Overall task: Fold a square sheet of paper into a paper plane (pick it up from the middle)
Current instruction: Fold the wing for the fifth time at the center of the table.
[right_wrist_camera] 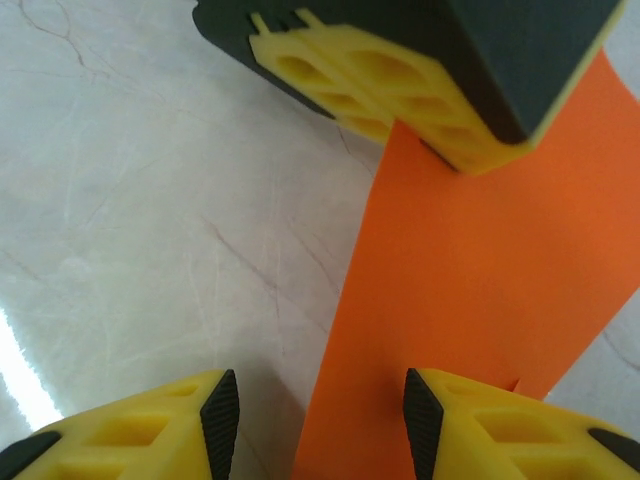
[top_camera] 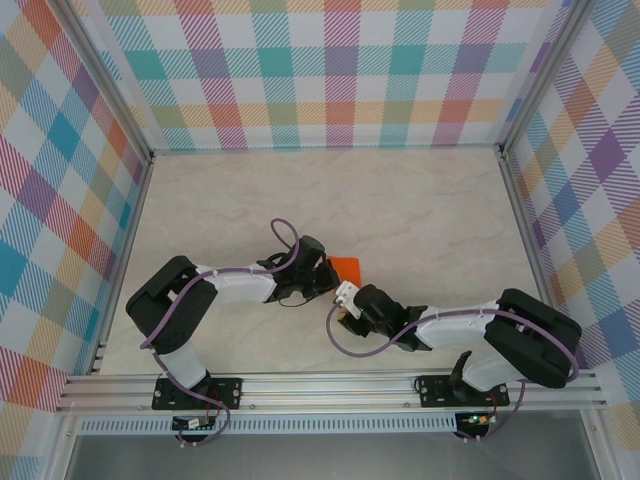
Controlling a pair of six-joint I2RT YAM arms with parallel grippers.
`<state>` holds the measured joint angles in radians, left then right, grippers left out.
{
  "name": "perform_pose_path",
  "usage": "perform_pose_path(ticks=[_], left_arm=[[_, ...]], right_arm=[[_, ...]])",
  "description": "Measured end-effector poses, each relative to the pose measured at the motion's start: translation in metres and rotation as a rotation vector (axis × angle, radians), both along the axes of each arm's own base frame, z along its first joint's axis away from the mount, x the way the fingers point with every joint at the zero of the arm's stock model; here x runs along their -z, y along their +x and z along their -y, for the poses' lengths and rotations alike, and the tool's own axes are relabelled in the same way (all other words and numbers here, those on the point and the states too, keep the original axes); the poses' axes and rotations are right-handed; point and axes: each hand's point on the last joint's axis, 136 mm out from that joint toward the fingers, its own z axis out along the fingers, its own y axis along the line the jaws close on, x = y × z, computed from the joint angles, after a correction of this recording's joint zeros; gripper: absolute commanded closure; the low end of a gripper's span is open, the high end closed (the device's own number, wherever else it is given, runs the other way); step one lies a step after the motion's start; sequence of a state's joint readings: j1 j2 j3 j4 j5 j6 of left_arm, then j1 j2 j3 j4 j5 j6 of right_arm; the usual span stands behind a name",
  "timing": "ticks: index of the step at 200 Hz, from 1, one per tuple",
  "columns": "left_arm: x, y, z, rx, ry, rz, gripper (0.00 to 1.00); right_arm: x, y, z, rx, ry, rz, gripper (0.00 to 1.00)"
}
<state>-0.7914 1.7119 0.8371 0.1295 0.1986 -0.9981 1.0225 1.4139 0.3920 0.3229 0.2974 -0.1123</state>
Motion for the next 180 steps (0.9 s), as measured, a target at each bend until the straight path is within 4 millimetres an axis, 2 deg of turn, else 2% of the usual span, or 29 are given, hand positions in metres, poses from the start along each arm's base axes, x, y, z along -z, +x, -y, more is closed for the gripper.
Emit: perform_pose_path(ticks=[54,180], left_arm=[[-0.004,0.002,0.003,0.002,-0.009,0.007,0.96],[0.001,0.002,-0.003,-0.014,0.024,0.0,0.94]], right_arm=[[0.0,0.015,-0.001,0.037,-0.033,0.093,0.58],[0.004,0.017,0.0,0.059,-0.052,0.117,0.74]])
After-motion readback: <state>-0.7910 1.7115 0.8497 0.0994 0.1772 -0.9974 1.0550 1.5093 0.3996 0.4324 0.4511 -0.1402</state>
